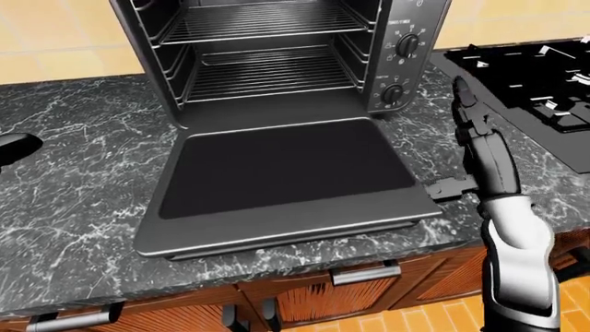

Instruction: Close the toaster oven door.

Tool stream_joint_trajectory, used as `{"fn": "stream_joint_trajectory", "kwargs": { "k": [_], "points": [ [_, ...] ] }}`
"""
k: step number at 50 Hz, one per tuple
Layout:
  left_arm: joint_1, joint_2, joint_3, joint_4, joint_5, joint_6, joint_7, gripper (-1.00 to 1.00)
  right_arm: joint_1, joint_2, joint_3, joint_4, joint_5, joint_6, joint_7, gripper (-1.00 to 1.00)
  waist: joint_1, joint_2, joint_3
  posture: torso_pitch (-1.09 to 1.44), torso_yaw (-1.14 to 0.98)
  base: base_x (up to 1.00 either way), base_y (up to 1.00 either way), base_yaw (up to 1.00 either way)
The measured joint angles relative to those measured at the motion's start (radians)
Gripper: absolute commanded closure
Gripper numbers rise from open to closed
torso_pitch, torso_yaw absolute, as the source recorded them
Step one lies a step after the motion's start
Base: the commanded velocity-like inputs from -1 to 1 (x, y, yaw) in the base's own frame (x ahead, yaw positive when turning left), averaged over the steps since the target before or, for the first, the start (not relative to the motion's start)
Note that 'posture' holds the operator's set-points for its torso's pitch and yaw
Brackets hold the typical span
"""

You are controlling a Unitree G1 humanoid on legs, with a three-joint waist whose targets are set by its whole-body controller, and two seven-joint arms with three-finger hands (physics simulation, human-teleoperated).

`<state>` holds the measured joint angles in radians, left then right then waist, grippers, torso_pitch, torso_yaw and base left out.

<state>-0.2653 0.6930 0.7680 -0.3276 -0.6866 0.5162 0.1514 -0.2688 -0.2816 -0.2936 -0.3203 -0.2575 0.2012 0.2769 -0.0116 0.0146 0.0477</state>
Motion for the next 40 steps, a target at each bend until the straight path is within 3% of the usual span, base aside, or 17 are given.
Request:
{"fn": "stream_joint_trajectory", "kwargs": {
  "k": [7, 16, 22, 40],
  "points": [
    [0.0, -0.001, -0.002, -0.002, -0.001, 0.001, -0.001, -1.0, -0.008, 0.047, 0.056, 0.043, 0.068, 0.046, -0.016, -1.0, -0.003, 0.005, -0.001, 0.0, 0.0, 0.0, 0.0, 0.0],
    [0.0, 0.004, 0.007, 0.001, -0.004, 0.0, 0.002, -1.0, -0.048, 0.051, 0.098, 0.056, 0.088, 0.092, -0.047, -1.0, -0.001, 0.012, 0.006, 0.0, 0.0, 0.0, 0.0, 0.0],
    [-0.001, 0.005, -0.001, 0.004, -0.006, 0.0, 0.001, -1.0, -0.079, 0.039, 0.105, 0.031, 0.09, 0.158, -0.055, -1.0, -0.002, 0.02, 0.016, 0.0, 0.0, 0.0, 0.0, 0.0],
    [0.001, 0.009, 0.005, 0.005, -0.01, 0.001, 0.003, -1.0, -0.165, 0.009, 0.085, -0.055, 0.139, 0.272, -0.095, -1.0, 0.001, 0.024, 0.019, 0.0, 0.0, 0.0, 0.0, 0.0]
  ]
}}
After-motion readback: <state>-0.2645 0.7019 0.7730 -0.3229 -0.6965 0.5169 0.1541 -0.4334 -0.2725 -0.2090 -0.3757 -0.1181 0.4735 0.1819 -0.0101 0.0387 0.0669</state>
